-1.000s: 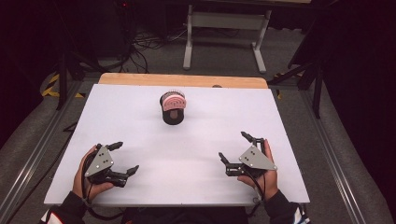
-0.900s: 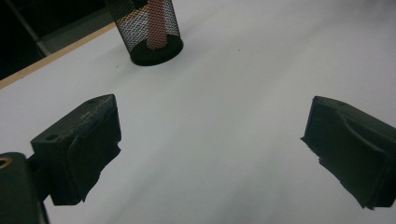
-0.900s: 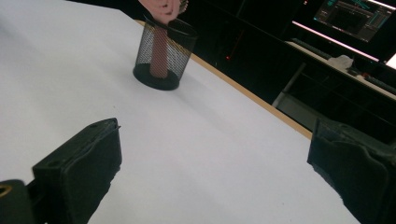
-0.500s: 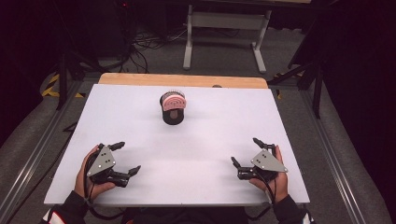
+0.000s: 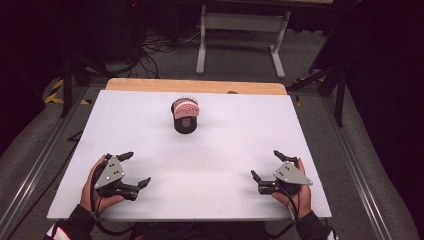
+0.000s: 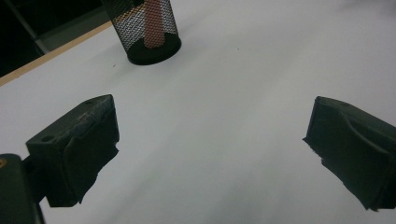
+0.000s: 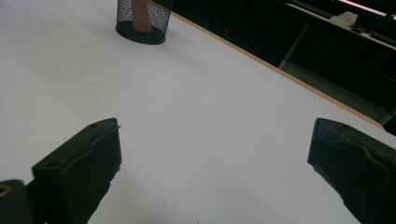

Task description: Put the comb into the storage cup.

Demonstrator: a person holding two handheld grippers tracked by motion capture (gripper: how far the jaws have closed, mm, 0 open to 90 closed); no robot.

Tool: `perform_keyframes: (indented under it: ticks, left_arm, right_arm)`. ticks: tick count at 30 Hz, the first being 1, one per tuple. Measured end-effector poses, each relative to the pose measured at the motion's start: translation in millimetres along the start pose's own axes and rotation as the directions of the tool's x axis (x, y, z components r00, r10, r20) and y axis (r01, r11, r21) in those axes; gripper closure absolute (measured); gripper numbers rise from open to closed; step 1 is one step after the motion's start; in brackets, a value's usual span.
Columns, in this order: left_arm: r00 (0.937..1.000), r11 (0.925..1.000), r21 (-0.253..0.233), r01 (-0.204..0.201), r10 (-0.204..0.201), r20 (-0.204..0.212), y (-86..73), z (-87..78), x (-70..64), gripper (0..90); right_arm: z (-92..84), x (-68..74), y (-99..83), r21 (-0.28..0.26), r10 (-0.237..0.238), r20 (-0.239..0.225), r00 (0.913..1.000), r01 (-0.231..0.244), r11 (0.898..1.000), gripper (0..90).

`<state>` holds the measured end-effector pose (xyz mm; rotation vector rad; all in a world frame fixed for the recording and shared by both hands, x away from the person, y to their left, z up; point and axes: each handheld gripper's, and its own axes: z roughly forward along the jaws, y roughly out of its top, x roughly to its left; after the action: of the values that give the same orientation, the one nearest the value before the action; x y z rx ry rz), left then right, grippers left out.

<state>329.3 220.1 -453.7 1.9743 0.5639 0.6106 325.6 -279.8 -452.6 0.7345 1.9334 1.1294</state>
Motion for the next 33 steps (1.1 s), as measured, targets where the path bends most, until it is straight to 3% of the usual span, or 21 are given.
perform_keyframes:
  ticks: [7, 18, 24, 32, 33]
  left_arm:
    - [1.0, 1.0, 0.001, -0.006, 0.006, 0.007, -0.7, 1.0, 0.1, 3.5]
    - [0.9999, 0.9998, -0.014, 0.015, -0.015, 0.008, -1.8, -0.4, 6.1, 3.6]
    - [0.9993, 0.9991, -0.019, 0.037, -0.037, 0.006, -2.2, 0.1, 9.2, 3.8]
    - [0.9997, 0.9997, -0.009, 0.024, -0.024, -0.007, -2.7, -3.2, 6.8, 4.1]
    - [0.9997, 0.9997, -0.012, 0.021, -0.021, -0.014, -1.8, -5.4, 6.0, 4.1]
  right_arm:
    - [-2.1, -0.1, 2.3, -0.011, 0.007, 0.013, 0.9999, -0.007, 1.0, 3.4]
    - [1.6, 5.4, 11.4, -0.035, -0.009, 0.007, 0.9999, 0.01, 0.999, 3.4]
    - [2.5, 7.1, 11.5, -0.019, -0.019, 0.016, 0.9997, 0.019, 1.0, 3.4]
    - [1.8, 7.4, 12.8, -0.024, -0.009, 0.009, 0.9999, 0.009, 1.0, 5.2]
    - [1.9, 9.4, 13.2, -0.024, -0.025, -0.006, 0.9997, 0.025, 0.999, 4.9]
